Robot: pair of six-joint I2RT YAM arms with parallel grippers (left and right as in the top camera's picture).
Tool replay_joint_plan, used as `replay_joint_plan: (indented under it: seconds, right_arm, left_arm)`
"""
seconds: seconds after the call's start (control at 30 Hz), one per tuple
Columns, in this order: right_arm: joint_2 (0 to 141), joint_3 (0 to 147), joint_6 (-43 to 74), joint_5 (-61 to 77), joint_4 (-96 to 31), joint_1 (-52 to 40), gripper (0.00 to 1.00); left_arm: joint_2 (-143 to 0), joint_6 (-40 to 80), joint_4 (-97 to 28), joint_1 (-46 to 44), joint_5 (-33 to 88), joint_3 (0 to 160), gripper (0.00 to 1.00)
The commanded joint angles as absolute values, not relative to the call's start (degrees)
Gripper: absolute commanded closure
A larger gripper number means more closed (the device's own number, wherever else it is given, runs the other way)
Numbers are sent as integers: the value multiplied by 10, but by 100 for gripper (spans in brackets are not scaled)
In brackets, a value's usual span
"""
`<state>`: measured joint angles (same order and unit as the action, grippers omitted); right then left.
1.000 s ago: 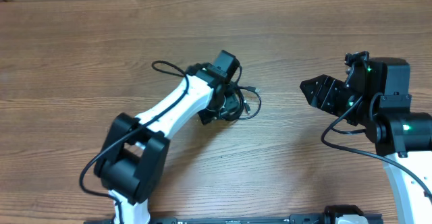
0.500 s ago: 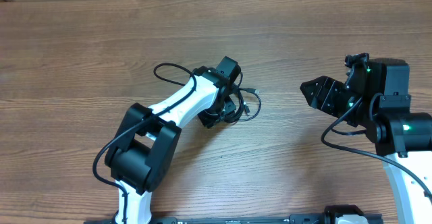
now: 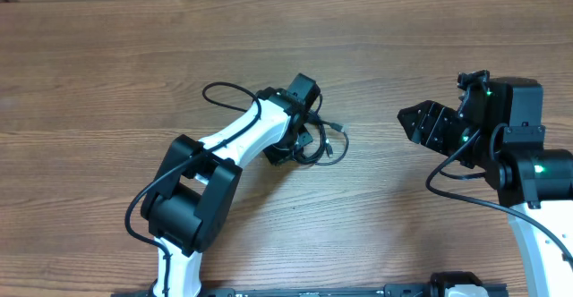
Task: Untangle cables
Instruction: 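Grasp the black cable bundle with the left and right grippers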
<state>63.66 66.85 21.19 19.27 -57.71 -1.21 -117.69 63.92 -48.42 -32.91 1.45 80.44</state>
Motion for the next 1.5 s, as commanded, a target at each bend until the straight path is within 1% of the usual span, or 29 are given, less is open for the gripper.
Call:
replay_joint_plan:
  seconds: [0.0,0.13,0.23,0.27,0.37,0.47,0.6,0.83,0.97,1.13,1.2,1.23,1.33,1.47]
  right_arm:
    - [638,683,212,189,-576,-13,33]
    - [638,683,212,194,-572,-13,33]
    - [638,683,192,227,-552,-13,36]
    - [638,683,189,249,-538,-13,36]
    - [640,683,188,272,-509,-18,37]
    - [649,683,188,271,-494,-31,38]
    - [680,683,189,272,-479,-53,39]
    - [733,683,204,294,-442,-86,42]
    - [762,683,230,293,-425,-104,43]
    - [792,683,326,292,-365,-147,43]
    - [804,683,392,274,-342,-169,43]
    - [810,683,431,257,-336,-181,44]
    - [839,683,537,197,-332,-216,53]
    - [874,683,580,187,-303,-236,53]
  left_arm:
    - [-1193,596,-481,-321,30,818,96]
    - [-1163,432,-481,-306,78,854,96]
    - [-1125,298,-481,-295,158,880,96]
    - [-1108,234,-490,-291,189,888,96]
    - [-1067,91,-511,-282,232,893,96]
    - [-1033,28,-521,-275,243,893,96]
    - [-1002,-29,-518,-258,303,893,96]
    - [-996,-35,-518,-211,358,893,96]
    - [-996,-28,-516,-201,358,893,96]
    - [-996,69,-511,-198,336,893,96]
    - [-996,116,-505,-198,320,893,96]
    - [-996,139,-502,-199,314,893,96]
    - [-996,196,-483,-198,310,893,96]
    - [-996,265,-466,-198,312,893,96]
